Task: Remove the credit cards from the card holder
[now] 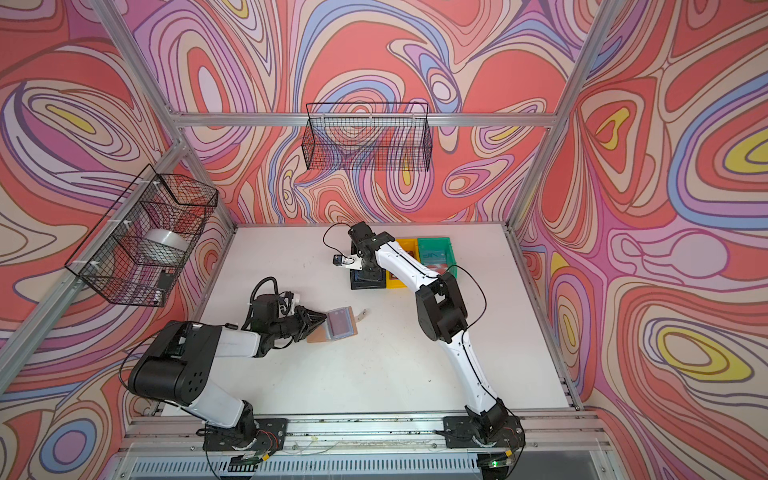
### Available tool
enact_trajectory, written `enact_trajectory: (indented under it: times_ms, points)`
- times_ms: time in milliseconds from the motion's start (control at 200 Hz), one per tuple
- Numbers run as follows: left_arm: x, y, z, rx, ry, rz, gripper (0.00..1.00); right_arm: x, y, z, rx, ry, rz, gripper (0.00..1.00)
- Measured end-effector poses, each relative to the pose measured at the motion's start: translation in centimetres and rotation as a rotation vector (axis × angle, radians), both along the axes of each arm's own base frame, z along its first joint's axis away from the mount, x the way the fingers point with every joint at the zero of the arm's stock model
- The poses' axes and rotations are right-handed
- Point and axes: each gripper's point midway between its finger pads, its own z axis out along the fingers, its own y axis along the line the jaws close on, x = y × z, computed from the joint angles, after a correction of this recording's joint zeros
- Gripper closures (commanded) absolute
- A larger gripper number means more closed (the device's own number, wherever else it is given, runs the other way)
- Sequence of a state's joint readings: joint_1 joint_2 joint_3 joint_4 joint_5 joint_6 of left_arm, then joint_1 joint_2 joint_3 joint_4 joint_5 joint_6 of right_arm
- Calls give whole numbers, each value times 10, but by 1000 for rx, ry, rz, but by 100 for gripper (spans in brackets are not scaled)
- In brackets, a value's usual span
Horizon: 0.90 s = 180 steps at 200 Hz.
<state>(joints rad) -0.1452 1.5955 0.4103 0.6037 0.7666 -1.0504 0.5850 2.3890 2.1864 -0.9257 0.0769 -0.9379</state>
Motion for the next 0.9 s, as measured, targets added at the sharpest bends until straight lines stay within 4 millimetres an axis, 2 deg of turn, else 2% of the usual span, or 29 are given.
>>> enact_trajectory:
  times_ms: [260, 456, 566, 791, 851, 901]
  points:
    - [0, 0, -1, 1, 2, 0, 81, 29, 3, 1, 16, -133, -60, 71]
    - [-1, 0, 2, 6, -6, -3, 82, 30, 3, -4, 62, -138, -121, 72]
    - [-2, 2, 9, 20, -25, -6, 82, 12, 10, 15, 196, -83, -180, 74]
    - [-12, 8, 23, 80, -55, -8, 82, -59, 43, 100, 668, 164, -267, 74]
    - [-14, 10, 24, 94, -53, -4, 81, -74, 51, 108, 753, 249, -292, 75]
    - [-16, 12, 23, 105, -51, 0, 81, -86, 59, 105, 813, 343, -322, 79]
